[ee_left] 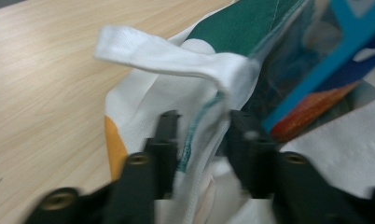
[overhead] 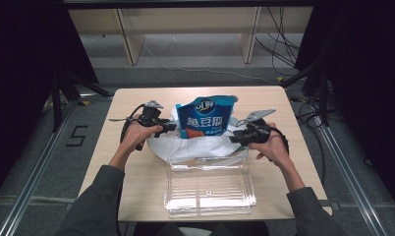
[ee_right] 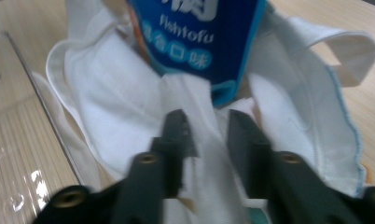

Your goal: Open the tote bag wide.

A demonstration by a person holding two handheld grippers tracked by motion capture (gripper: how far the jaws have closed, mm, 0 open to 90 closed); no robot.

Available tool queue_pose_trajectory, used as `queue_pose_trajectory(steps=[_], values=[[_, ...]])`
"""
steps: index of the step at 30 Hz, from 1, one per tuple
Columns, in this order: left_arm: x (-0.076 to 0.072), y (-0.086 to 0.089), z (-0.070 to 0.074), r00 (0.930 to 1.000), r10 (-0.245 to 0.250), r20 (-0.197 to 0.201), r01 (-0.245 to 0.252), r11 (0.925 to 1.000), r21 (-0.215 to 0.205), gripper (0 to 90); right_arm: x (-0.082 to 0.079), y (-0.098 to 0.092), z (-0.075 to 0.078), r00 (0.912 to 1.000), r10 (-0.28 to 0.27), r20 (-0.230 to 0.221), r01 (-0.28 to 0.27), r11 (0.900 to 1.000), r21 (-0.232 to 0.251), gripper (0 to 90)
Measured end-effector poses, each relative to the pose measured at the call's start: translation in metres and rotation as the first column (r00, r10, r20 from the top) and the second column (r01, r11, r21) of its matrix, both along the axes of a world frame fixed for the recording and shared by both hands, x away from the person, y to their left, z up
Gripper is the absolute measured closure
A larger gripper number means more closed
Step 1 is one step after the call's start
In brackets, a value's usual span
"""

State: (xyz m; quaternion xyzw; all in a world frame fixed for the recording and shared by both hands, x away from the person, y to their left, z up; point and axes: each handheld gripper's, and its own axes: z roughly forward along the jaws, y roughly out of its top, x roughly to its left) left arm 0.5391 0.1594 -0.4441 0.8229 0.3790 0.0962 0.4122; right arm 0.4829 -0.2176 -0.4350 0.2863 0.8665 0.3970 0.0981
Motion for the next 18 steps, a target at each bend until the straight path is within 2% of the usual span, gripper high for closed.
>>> queue_pose_trajectory(steps=[2, 3, 5, 6, 7, 9, 11, 14, 15, 16, 17, 18], values=[[0.008, 0.0, -0.005, 0.9987, 0.047, -0.018, -0.047, 0.9989, -0.003, 85.0, 0.0, 0.001, -0.005, 0.9996, 0.024, -0.014, -0.024, 1.0, 0.002, 88.6], [0.008, 0.0, -0.005, 0.9987, 0.047, -0.018, -0.047, 0.9989, -0.003, 85.8, 0.0, 0.001, -0.005, 0.9996, 0.024, -0.014, -0.024, 1.0, 0.002, 88.6], [0.015, 0.002, -0.013, 0.9953, 0.094, -0.025, -0.093, 0.9956, 0.003, 86.0, 0.001, -0.002, -0.008, 0.9992, 0.021, -0.033, -0.022, 0.999, -0.027, 88.8], [0.022, 0.003, -0.023, 0.9923, 0.111, -0.055, -0.109, 0.9929, 0.049, 86.2, 0.004, -0.005, -0.014, 0.9987, 0.034, -0.038, -0.035, 0.998, -0.047, 88.9], [0.022, 0.003, -0.023, 0.9923, 0.111, -0.055, -0.109, 0.9929, 0.049, 86.4, 0.005, -0.006, -0.018, 0.9984, 0.026, -0.05, -0.028, 0.998, -0.053, 89.0], [0.028, 0.003, -0.034, 0.9889, 0.125, -0.081, -0.121, 0.9912, 0.054, 86.4, 0.007, -0.009, -0.024, 0.9979, 0.021, -0.062, -0.026, 0.997, -0.069, 89.0], [0.033, 0.001, -0.041, 0.9864, 0.13, -0.101, -0.127, 0.9913, 0.032, 86.3, 0.01, -0.011, -0.029, 0.9955, 0.019, -0.092, -0.025, 0.998, -0.063, 89.1], [0.038, 0.0, -0.044, 0.9835, 0.142, -0.112, -0.14, 0.9898, 0.026, 86.1, 0.014, -0.012, -0.035, 0.9942, 0.028, -0.104, -0.035, 0.997, -0.067, 89.2], [0.039, 0.0, -0.044, 0.9822, 0.146, -0.118, -0.144, 0.9893, 0.026, 85.9, 0.014, -0.011, -0.038, 0.9933, 0.015, -0.114, -0.021, 0.998, -0.054, 89.2], [0.04, -0.001, -0.045, 0.9825, 0.15, -0.111, -0.147, 0.9887, 0.028, 85.6, 0.015, -0.012, -0.039, 0.9926, 0.024, -0.119, -0.034, 0.996, -0.081, 89.1], [0.039, -0.003, -0.044, 0.9815, 0.159, -0.106, -0.156, 0.987, 0.039, 85.2, 0.016, -0.01, -0.044, 0.9941, 0.02, -0.106, -0.026, 0.998, -0.062, 89.1], [0.039, -0.004, -0.043, 0.9817, 0.163, -0.099, -0.159, 0.9862, 0.048, 83.4, 0.016, -0.01, -0.045, 0.9911, 0.026, -0.131, -0.037, 0.996, -0.079, 89.1]])
